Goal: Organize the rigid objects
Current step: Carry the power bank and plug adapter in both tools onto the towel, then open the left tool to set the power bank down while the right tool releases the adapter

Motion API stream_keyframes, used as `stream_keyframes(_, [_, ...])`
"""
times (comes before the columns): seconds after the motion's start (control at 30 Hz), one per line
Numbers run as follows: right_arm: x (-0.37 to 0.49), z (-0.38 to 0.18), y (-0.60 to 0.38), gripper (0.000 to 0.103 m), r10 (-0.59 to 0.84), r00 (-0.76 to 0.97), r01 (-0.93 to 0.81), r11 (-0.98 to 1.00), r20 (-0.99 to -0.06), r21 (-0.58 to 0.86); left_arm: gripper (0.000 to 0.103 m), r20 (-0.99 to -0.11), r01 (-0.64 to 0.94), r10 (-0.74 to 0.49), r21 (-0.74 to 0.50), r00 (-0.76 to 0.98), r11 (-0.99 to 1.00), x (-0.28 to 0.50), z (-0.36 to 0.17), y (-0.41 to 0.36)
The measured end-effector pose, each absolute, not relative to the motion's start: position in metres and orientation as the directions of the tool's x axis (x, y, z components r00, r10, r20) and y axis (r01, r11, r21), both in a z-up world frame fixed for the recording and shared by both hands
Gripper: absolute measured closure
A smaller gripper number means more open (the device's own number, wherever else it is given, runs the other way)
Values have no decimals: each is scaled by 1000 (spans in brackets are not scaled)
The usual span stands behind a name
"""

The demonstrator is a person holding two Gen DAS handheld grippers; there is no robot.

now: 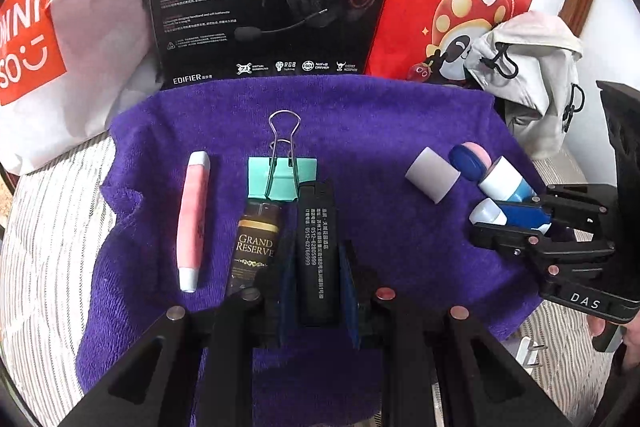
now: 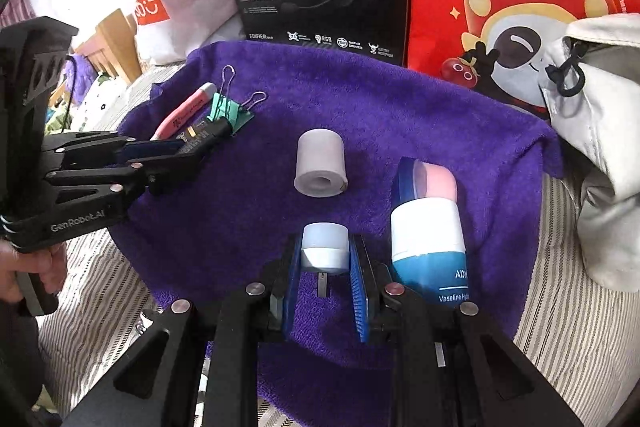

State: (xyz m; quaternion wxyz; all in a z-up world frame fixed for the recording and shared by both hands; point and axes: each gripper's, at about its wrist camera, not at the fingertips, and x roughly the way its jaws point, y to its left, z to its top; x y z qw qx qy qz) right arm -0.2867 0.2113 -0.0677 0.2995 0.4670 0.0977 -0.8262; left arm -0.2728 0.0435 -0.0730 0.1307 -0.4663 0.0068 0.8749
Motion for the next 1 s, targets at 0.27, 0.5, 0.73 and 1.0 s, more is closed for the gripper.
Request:
stream_keyframes(0.27, [-281,-72,201,80,-365,-404,656,-755,-839,13,82,-830,-264,223,-95,-511,-960,-278,-78,48])
stream_keyframes(0.5, [-276,-72,198,80,-370,-400,702,-712,-839,-21,82,-834,-294,222,-76,-505,-953,-277,-76,50])
stream_keyframes(0.73, [-275,-73,200,80,-386,-395,715,-699,-834,-16,82,-840,-320,207,-42,-501,-946,-278,-76,54])
stream_keyframes(1.0, [-274,-73,201,79,-397,-385,742,-670,-833,-23,82,-846,-361,209,-21,-490,-932,-279,-78,55])
